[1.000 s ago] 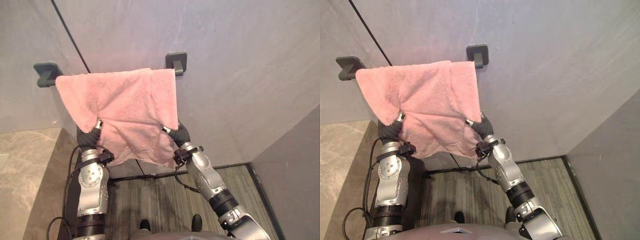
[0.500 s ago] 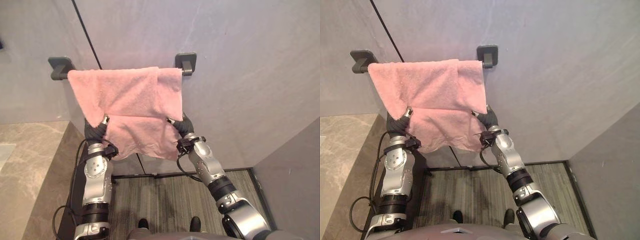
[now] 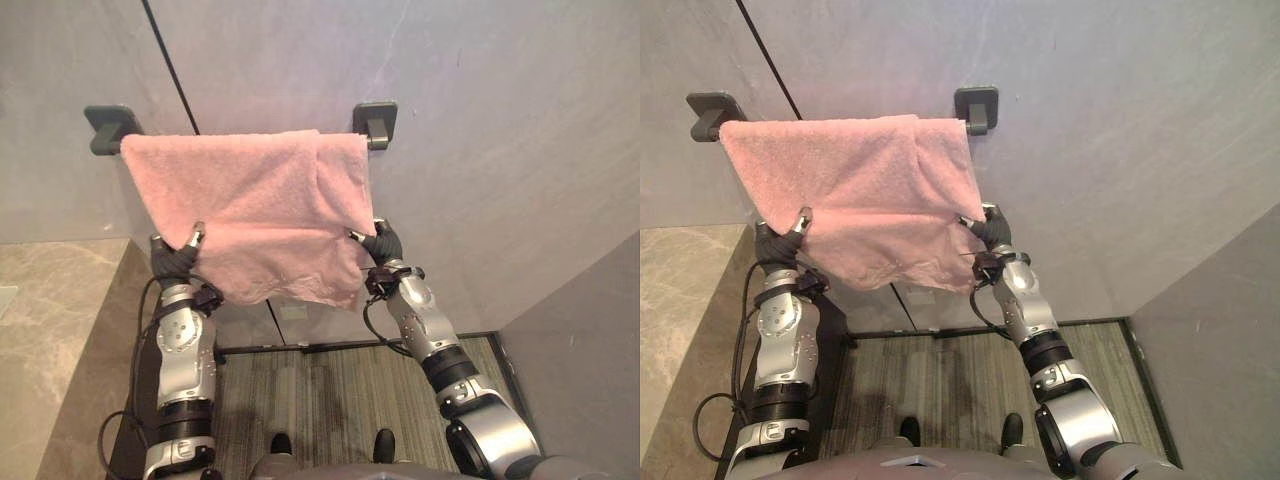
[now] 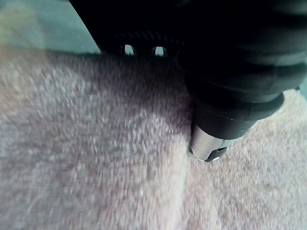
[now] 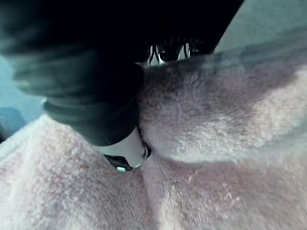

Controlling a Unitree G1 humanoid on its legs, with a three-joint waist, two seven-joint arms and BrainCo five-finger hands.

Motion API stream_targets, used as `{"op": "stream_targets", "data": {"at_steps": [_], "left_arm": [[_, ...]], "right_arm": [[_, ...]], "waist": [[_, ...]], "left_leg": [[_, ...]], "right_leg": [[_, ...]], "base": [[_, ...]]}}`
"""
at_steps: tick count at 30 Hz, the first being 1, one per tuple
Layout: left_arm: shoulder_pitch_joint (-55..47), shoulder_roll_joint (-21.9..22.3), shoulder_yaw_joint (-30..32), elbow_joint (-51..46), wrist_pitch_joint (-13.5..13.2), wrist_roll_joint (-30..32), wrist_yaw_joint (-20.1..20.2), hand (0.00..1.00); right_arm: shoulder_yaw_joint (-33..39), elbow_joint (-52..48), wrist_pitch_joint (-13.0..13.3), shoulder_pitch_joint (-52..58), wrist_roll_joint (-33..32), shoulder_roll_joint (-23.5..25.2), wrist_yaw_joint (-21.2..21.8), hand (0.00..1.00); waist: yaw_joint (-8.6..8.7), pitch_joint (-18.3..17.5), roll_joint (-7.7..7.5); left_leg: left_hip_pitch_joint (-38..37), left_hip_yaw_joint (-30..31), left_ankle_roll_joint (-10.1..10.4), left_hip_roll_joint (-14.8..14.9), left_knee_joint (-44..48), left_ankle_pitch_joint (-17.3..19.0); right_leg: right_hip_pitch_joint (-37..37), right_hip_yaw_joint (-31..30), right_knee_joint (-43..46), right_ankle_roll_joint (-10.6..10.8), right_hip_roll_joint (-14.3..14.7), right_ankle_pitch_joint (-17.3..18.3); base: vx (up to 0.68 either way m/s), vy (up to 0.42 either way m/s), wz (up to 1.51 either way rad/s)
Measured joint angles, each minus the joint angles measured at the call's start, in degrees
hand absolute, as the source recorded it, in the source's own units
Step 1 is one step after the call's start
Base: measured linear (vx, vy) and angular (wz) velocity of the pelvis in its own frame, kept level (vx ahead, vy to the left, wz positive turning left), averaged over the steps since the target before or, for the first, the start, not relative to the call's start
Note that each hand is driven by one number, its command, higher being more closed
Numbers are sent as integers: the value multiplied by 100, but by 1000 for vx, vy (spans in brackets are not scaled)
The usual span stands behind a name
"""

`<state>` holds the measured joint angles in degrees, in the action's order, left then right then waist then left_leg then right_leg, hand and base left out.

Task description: Organize washtable

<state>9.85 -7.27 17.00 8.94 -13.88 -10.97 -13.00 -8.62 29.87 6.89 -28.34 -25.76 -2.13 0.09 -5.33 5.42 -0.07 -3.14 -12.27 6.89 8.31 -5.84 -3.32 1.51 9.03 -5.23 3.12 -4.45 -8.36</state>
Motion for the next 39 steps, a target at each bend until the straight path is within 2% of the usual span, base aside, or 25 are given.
{"op": "stream_targets", "data": {"at_steps": [4, 9, 19, 25, 29, 33, 35, 39], "left_arm": [[-90, -75, 537, 6, -7, -224, -324, 0], [-303, -224, 543, 7, -8, -224, -379, 0], [-715, -174, 335, -32, -9, -217, -130, 0], [-1518, 304, 331, -800, -24, -223, 150, 0], [-2176, 456, -154, -1380, -48, -464, 682, 0], [-2764, 422, -1057, -1817, -83, -944, 1469, 0], [-2834, 345, -1658, -1946, -88, -1342, 1959, 0], [-2812, 27, -2163, -2139, -88, -1916, 2474, 0]], "right_arm": [[411, -46, 3, 58, -5, -272, -271, 0], [640, -141, 8, 161, -6, -493, -370, 0], [646, -873, 24, 662, 9, -539, -318, 0], [749, -1565, 42, 1567, 228, -465, -177, 0], [506, -2092, 119, 2243, 236, -405, 165, 0], [-451, -2551, 155, 2790, 207, -492, 752, 0], [-1202, -2591, 152, 2817, 117, -679, 1169, 0], [-1958, -2614, 107, 2696, -419, -926, 1704, 0]], "waist": [[-1, 2, -3], [5, 5, 0], [4, 44, 49], [24, 90, 120], [85, 91, 122], [189, 90, 121], [213, 89, 120], [219, 86, 117]], "left_leg": [[35, 0, 10, 0, 6, -7], [35, -8, 14, 2, 48, -10], [38, 3, 1, 10, 48, 5], [47, 9, 16, 4, 14, 15], [53, 11, 24, 3, 19, 35], [58, 5, 25, 4, 37, 59], [58, 5, 24, 3, 45, 62], [59, 7, 24, 3, 47, 62]], "right_leg": [[32, 2, 0, -1, -3, -2], [33, 9, 0, -2, -3, -4], [35, 4, -3, -4, -1, -6], [38, 101, -2, 10, -13, 37], [39, 113, -1, 23, -18, 57], [50, 110, -2, 62, -16, 100], [50, 110, -2, 62, -16, 107], [49, 114, -1, 62, -15, 109]], "base": [[0, 0, 0], [12, -2, 0], [0, 0, 0], [0, 0, 0], [8, -1, 0], [0, 0, 0], [0, 0, 0], [0, 0, 0]]}}
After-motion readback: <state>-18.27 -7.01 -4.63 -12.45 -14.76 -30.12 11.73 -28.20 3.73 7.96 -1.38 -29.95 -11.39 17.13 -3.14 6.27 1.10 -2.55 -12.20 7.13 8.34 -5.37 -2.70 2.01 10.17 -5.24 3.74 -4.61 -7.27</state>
